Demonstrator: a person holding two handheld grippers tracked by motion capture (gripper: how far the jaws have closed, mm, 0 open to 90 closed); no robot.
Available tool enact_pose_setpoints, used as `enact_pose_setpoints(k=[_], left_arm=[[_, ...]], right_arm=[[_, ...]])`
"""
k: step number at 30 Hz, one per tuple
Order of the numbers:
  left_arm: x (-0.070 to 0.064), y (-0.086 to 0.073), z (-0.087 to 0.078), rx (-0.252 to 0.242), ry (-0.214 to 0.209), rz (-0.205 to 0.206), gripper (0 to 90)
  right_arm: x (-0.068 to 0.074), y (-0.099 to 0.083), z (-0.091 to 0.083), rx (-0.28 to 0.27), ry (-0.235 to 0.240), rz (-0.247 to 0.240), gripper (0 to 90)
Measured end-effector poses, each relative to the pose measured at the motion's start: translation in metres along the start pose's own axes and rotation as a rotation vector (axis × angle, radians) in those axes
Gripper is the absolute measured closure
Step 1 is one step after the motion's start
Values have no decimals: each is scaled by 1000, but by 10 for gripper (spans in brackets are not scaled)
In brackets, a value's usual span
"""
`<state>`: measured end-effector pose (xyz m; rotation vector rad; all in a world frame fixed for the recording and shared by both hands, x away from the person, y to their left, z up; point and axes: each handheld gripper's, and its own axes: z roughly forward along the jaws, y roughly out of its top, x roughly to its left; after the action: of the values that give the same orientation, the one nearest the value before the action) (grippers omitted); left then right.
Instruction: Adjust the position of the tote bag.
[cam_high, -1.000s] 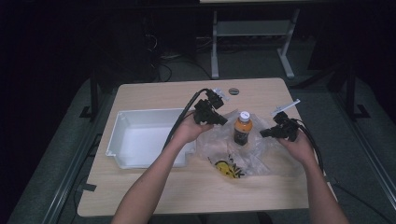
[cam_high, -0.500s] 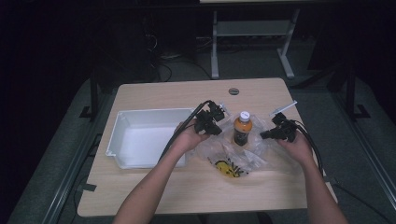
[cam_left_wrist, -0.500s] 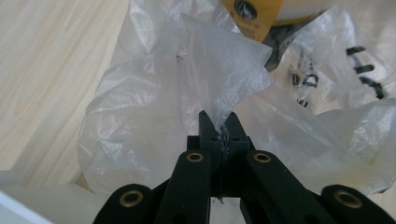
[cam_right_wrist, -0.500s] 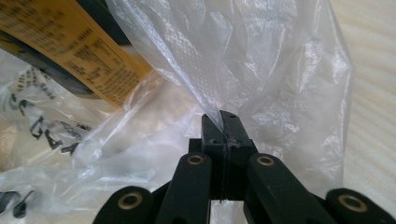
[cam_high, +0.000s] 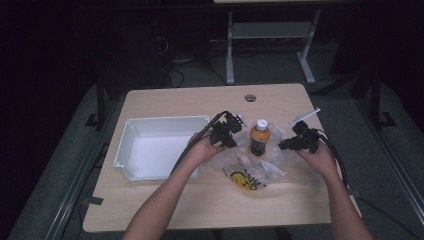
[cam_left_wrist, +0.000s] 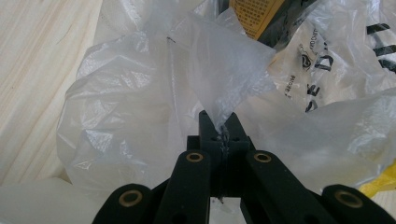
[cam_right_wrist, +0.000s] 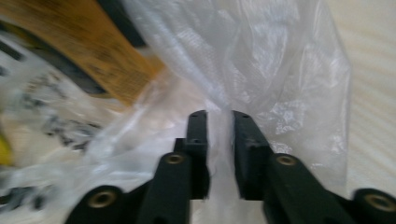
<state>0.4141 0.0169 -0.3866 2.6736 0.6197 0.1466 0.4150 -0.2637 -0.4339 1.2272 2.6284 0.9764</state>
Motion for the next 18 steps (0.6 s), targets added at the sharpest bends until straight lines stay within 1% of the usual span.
enact_pose_setpoints(k=[1, 3, 4, 6, 9, 10, 11, 14, 15, 16, 17, 18], left_arm=[[0, 0, 0, 1, -1, 0, 900], [0, 0, -1, 0, 0, 2, 900], [0, -1, -1, -2, -2, -1, 900], [0, -1, -1, -11, -4, -9, 900], [0, -1, -2, -16, -4, -8, 900], [0, -1, -3, -16, -4, -9, 900], [0, -1, -3, -18, -7, -12, 899], [1, -2, -3, -18, -7, -15, 900], [2, -2, -3, -19, -7, -13, 900], [2, -2, -3, -22, -7, -17, 899], [2, -3, -3, -24, -8, -20, 900], [2, -3, -3, -31, -9, -26, 900]], right_arm=[[3, 0, -6, -20, 0, -9, 674], [10, 0, -16, -41, -11, -15, 634], [13, 0, -22, -56, -7, -28, 632], [20, -1, -33, -101, 16, -35, 625], [34, -3, -44, -144, 56, -76, 609], [39, -4, -47, -148, 73, -87, 603], [43, -5, -48, -153, 90, -112, 598], [57, -10, -50, -172, 147, -149, 581], [62, -10, -50, -167, 162, -162, 573], [67, -11, -50, -171, 177, -177, 569], [72, -12, -50, -179, 212, -189, 569], [76, -12, -51, -182, 224, -197, 566]])
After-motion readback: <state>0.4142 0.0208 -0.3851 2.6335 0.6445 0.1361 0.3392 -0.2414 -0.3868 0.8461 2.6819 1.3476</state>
